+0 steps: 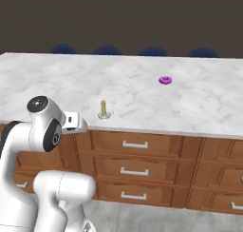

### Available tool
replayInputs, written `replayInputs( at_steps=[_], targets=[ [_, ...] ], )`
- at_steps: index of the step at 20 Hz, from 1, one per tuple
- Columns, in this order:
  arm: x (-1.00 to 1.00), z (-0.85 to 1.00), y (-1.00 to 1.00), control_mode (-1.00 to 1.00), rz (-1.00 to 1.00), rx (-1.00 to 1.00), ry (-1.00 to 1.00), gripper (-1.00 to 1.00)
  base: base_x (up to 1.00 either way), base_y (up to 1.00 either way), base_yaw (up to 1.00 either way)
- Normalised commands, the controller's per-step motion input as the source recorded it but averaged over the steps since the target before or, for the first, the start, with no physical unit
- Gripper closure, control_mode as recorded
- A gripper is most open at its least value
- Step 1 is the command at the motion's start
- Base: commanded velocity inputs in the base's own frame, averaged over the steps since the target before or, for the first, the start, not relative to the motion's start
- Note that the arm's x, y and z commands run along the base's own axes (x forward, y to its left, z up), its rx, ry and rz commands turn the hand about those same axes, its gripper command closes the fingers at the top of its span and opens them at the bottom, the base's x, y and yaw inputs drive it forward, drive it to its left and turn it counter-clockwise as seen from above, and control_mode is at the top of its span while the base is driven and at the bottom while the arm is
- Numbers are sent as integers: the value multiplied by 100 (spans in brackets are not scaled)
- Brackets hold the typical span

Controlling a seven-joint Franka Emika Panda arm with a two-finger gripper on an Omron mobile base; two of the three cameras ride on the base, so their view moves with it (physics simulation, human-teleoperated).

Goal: Pick the candle and candle from the dining table and place them in the open cabinet. Close the cabinet after placing the objects.

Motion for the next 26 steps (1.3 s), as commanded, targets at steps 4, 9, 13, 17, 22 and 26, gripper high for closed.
replayInputs(
  at_steps=[4, 9, 13, 17, 22, 26],
  targets=[
    [0, 0, 0, 100, 0, 0, 0, -100, 47, 25, -14],
    [0, 0, 0, 100, 0, 0, 0, -100, 35, 28, -10],
    [0, 0, 0, 100, 0, 0, 0, -100, 27, 29, -7],
    [0, 0, 0, 100, 0, 0, 0, -100, 27, 26, -6],
    [0, 0, 0, 100, 0, 0, 0, -100, 21, 22, -5],
    [0, 0, 0, 100, 0, 0, 0, -100, 26, 15, -2]
  ],
)
